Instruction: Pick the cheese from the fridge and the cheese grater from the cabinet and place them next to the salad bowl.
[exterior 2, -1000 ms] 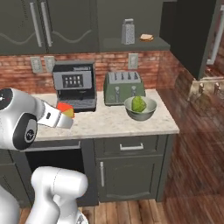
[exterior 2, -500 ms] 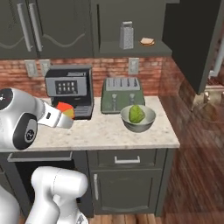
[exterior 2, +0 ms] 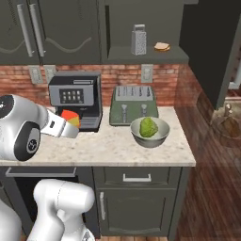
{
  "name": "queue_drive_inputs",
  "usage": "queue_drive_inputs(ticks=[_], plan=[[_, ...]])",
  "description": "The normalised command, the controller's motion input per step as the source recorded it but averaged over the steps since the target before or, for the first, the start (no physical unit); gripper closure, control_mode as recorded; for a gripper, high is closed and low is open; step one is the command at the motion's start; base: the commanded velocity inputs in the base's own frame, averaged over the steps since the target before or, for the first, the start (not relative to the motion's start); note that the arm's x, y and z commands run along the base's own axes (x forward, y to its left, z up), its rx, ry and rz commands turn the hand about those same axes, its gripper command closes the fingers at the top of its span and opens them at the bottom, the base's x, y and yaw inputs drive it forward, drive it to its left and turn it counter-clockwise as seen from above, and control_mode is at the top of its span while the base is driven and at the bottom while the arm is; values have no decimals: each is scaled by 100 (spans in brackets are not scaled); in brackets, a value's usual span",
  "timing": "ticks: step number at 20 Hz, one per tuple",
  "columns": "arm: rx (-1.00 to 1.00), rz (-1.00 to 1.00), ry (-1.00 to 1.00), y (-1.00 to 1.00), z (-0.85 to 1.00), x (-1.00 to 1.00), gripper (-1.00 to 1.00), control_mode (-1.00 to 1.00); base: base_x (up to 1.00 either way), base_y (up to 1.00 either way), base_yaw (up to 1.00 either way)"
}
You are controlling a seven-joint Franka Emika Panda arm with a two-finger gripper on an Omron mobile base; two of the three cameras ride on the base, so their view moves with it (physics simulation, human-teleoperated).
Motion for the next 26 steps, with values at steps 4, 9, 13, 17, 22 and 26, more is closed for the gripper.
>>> queue_drive_inputs(ticks=[4,9,13,17,22,26], plan=[[0,0,0,0,0,0,100,100,2,-29,1],[0,0,0,0,0,0,100,100,0,-33,0],[0,0,0,0,0,0,100,100,0,-31,0],[0,0,0,0,0,0,100,100,0,-34,1],[0,0,0,0,0,0,100,100,0,-41,0],[0,0,0,0,0,0,100,100,0,-36,0]])
